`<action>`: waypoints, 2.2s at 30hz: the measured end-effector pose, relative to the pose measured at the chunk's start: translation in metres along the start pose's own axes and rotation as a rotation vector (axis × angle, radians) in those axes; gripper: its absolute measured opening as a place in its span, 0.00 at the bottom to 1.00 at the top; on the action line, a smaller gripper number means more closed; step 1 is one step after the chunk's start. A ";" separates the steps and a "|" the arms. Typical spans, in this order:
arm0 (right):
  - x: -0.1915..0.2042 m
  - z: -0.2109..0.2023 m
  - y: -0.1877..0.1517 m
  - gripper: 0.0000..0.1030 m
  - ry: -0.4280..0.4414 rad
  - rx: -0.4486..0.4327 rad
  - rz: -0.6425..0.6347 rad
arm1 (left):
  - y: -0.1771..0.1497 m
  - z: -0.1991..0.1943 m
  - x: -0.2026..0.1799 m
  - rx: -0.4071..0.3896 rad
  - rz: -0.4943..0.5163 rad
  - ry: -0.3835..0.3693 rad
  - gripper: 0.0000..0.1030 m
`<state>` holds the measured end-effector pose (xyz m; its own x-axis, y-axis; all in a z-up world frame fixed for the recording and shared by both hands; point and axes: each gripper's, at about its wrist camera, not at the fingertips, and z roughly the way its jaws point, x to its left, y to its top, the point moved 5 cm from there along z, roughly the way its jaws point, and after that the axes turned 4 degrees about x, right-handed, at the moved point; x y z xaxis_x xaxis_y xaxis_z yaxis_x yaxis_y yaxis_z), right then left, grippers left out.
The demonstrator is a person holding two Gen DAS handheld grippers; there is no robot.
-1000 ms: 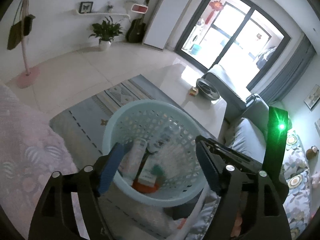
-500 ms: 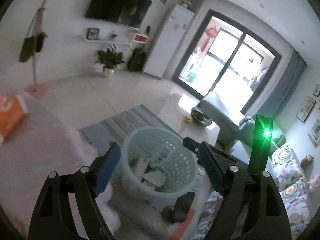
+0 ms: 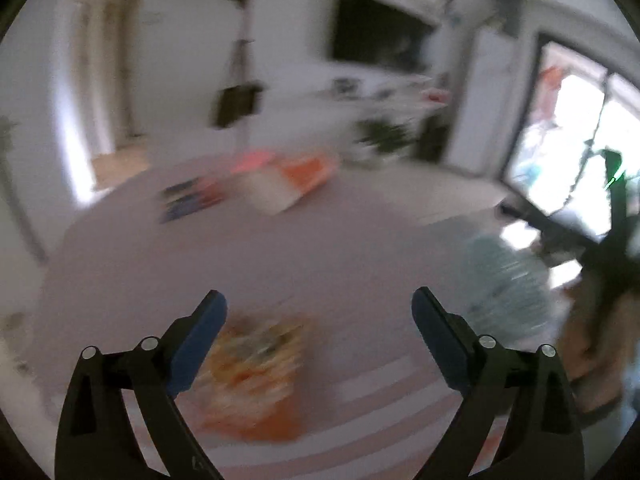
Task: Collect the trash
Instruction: 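Grasp the orange panda snack bag with the left tool while the right tool grasps the orange paper cup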
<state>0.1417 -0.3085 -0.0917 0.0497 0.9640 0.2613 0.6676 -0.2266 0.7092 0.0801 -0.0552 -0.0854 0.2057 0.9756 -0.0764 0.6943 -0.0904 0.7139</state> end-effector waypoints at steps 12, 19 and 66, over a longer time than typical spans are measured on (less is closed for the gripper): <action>0.079 0.039 -0.012 0.69 0.070 0.084 -0.151 | -0.056 0.042 0.030 0.206 -0.026 0.045 0.63; 0.118 0.060 0.004 0.76 0.126 0.105 -0.198 | -0.055 0.041 0.039 0.186 -0.022 0.030 0.25; 0.162 0.189 0.063 0.51 0.117 0.180 0.283 | -0.003 0.020 0.103 -0.078 -0.162 -0.164 0.02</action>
<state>0.3324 -0.1407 -0.1287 0.1728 0.8416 0.5118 0.7604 -0.4442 0.4738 0.1129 0.0416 -0.1095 0.2099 0.9300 -0.3017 0.6733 0.0863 0.7344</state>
